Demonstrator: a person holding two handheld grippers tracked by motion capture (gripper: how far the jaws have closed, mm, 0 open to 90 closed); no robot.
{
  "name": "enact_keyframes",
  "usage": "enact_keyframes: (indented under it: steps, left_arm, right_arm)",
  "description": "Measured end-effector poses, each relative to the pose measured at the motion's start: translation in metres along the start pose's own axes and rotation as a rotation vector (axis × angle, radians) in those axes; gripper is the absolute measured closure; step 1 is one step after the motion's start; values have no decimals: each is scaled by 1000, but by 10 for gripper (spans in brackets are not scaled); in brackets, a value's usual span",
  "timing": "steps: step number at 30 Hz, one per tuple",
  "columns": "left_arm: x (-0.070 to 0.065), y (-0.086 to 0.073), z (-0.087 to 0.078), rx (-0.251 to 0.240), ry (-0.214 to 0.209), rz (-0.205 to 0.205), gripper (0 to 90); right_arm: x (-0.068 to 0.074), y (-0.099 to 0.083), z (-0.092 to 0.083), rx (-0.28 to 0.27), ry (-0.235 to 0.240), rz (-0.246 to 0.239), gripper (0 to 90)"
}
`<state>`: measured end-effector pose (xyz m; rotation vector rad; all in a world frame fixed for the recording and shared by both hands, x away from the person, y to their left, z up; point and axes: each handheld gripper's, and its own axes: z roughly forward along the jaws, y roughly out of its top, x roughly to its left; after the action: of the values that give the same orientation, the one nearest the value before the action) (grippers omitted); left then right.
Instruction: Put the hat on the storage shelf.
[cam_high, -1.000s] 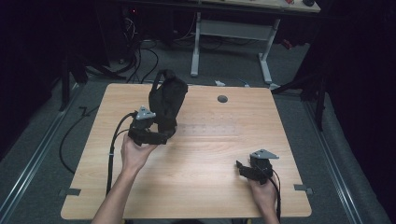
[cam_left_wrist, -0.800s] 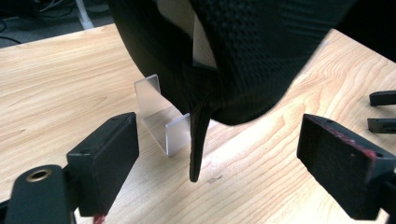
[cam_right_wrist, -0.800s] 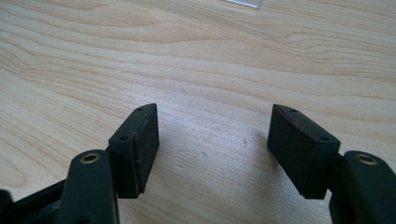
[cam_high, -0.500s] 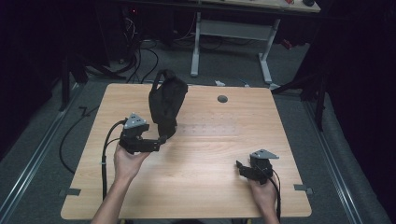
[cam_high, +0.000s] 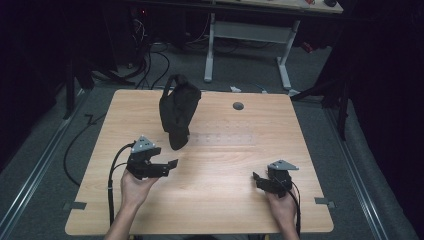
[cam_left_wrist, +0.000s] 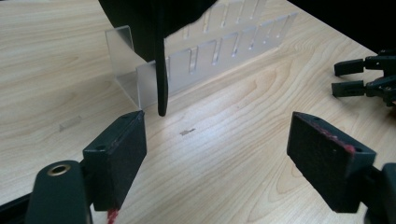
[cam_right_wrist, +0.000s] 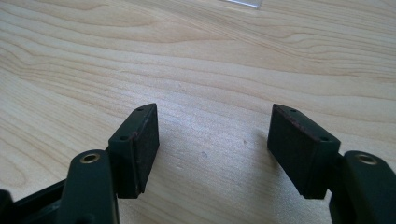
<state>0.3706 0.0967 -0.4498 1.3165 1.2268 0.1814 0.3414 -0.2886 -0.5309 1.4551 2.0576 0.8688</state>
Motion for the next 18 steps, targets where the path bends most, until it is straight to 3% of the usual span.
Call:
enact_keyframes:
  steps: [8,18]
  left_arm:
    - [7,-17,-2,20,17,-5,209]
    - [23,-43,-1,60,68,6,238]
  right_arm:
    - [0,0,0,0,0,0,342]
    - [0,0,0,0,0,0,341]
